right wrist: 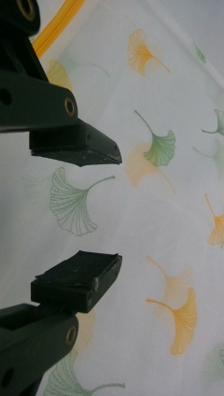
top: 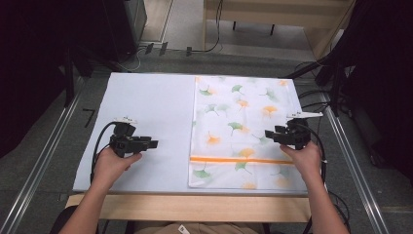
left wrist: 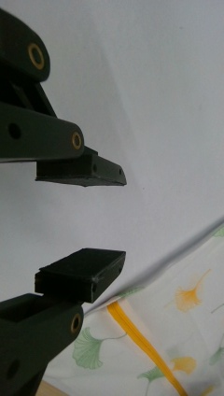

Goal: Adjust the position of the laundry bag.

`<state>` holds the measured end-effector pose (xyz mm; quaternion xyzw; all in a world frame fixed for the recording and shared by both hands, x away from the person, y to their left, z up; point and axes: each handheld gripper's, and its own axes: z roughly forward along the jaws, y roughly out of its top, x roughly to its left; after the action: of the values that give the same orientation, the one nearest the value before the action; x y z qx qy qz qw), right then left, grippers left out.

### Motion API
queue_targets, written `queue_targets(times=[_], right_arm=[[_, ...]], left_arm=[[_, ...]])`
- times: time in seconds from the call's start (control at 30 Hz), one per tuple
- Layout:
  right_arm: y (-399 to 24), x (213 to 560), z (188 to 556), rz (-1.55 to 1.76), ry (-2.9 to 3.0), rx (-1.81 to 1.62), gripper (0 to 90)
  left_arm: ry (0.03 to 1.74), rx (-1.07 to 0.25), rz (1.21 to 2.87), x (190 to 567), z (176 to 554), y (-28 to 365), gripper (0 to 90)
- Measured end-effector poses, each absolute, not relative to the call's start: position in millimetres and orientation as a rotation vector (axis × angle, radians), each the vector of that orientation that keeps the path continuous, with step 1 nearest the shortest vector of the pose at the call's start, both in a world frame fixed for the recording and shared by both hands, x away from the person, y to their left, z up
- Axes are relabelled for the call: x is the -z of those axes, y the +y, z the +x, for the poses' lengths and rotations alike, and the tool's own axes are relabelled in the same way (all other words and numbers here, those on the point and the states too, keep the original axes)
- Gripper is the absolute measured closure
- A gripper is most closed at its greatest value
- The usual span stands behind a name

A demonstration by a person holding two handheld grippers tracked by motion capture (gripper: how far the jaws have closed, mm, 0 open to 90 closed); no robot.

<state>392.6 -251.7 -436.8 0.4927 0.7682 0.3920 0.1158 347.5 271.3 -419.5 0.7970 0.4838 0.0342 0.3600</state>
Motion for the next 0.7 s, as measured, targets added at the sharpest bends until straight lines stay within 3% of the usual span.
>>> queue_targets(times=[0.2, 0.7], right_arm=[[-249.9, 440.3, 396.3, 1.476, 2.280, -1.123, 44.4], [-242.8, 439.1, 394.7, 1.459, 2.298, -1.126, 42.4]], left_arm=[[1.245, -0.081, 2.092, 422.3, 349.2, 268.2, 46.4], [1.234, -0.060, 2.138, 425.2, 348.3, 267.6, 41.7]])
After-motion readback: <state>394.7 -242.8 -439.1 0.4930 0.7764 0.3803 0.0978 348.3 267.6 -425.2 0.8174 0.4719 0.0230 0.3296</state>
